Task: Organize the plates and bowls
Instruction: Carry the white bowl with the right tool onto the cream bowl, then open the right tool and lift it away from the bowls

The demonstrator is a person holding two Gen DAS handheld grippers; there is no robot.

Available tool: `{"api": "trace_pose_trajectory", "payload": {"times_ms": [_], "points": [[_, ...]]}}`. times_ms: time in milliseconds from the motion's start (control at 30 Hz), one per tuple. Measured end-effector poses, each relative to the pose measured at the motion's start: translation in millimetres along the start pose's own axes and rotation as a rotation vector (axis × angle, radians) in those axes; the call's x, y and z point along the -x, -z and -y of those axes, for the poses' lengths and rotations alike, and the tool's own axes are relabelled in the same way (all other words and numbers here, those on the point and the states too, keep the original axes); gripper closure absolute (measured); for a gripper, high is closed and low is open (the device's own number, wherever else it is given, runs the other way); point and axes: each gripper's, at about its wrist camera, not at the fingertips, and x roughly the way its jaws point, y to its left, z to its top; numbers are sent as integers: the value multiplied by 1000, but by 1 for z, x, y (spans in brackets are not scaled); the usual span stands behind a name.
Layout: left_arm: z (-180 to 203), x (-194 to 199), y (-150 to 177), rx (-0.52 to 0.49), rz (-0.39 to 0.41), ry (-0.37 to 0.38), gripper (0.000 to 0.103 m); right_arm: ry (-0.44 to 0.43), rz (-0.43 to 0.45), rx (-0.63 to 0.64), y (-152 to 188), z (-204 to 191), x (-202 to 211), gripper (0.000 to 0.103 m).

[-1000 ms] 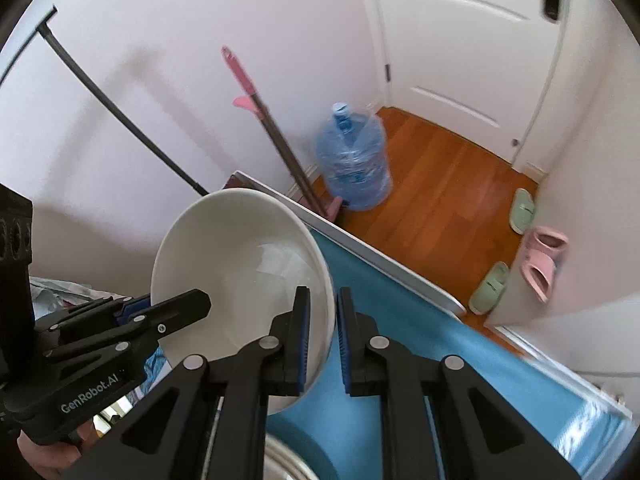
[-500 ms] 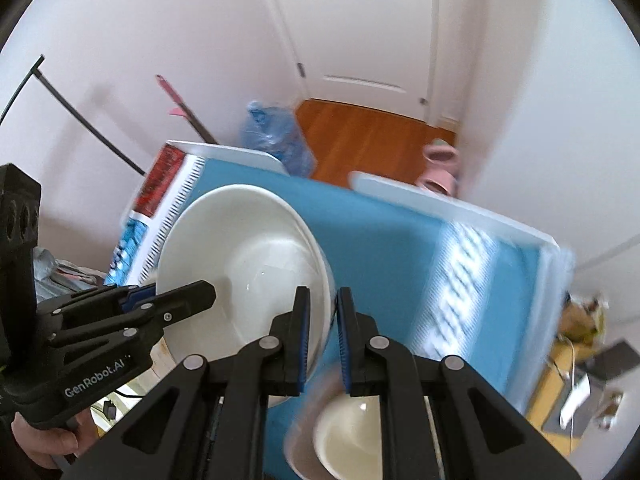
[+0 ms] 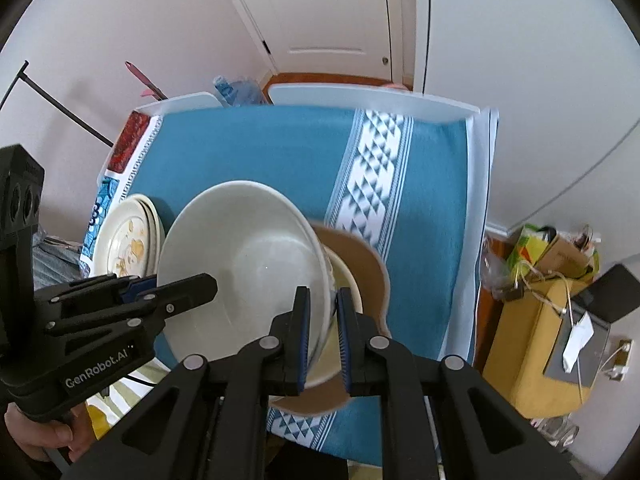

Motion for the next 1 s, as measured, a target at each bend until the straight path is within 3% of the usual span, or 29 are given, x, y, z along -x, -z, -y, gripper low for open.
{"api": "trace_pose_trajectory", "payload": {"times_ms": [533, 1000], "points": [[12, -26, -8, -151, -52, -138, 89, 23, -21, -42, 13, 9, -21, 91], [23, -23, -3, -208, -6, -221, 89, 7, -15, -38, 17, 11, -18, 91]]}}
